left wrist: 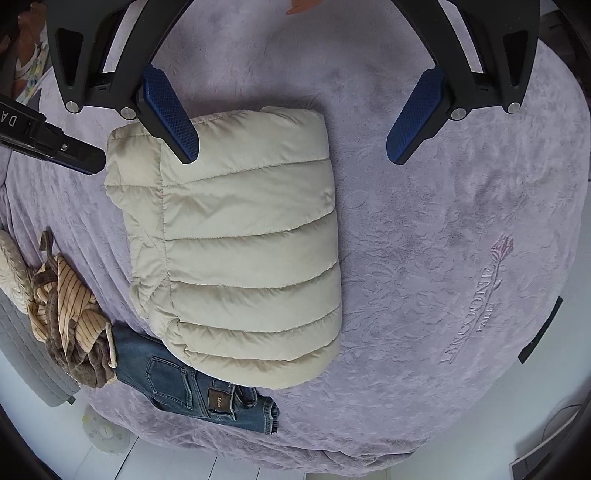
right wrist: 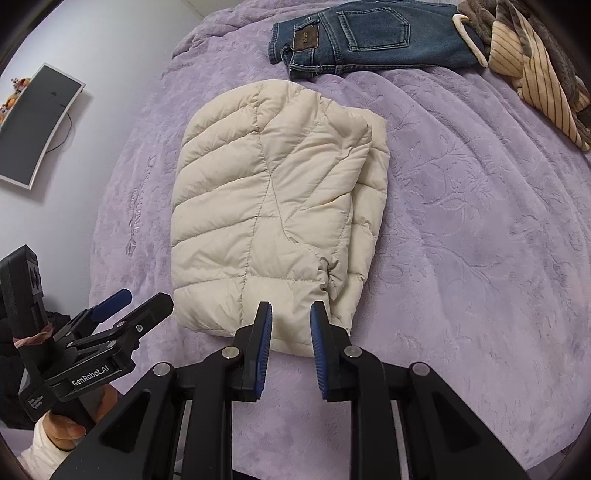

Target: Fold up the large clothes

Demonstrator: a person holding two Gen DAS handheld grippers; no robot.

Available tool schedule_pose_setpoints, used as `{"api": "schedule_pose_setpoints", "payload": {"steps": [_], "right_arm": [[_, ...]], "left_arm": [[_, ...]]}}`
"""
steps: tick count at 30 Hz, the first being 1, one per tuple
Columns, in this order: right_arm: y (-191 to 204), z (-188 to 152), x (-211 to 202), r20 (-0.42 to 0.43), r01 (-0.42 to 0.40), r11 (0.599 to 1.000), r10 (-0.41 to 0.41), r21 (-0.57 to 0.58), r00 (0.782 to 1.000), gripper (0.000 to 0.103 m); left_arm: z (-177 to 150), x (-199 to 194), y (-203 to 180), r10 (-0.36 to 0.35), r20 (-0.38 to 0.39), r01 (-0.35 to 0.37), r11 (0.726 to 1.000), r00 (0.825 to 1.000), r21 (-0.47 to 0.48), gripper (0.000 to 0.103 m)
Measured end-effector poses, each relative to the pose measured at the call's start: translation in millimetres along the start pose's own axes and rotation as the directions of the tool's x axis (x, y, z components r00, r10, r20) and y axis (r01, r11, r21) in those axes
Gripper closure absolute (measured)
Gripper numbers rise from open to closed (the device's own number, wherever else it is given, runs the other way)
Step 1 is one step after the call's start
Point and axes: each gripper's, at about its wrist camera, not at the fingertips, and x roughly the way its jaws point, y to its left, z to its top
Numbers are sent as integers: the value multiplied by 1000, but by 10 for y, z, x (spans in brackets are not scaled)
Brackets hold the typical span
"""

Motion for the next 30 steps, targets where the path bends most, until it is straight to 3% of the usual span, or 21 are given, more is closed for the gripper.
{"api": "schedule_pose_setpoints", "payload": {"steps": [3,5,7,11,16,24,26,30], "right_arm": [[55,-24,-73,8,6,1000,-6,-3,1000,79],[88,-37,-118,10,7,1000,-7,-2,1000,72],[128,-51,-179,20,11,1000,-11,-4,1000,55],[208,-65,-304,40,17,1000,-17,-10,999,52],[279,-94,-456,70,45,999,-45,-7,997,22],[396,-164,-672,113,142,990,-140,-15,984,17],[425,-174,-744,130,158,987,-156,-10,979,2],[507,-178,-927,175,172,985,-168,-9,970,0]], "left_arm": [[-14,-83,11,35,2,-35,999,999,10,1],[-32,-160,28,49,22,-49,999,999,4,1],[-34,-235,50,71,38,-71,997,997,-5,1],[-40,-359,123,69,48,-68,997,996,-25,1],[-38,-517,126,58,31,-57,998,998,-28,1],[-7,-837,-10,52,47,-52,999,998,2,1],[12,-918,-35,34,49,-35,999,998,7,1],[58,-1127,-84,25,82,-26,1000,996,16,1]]}}
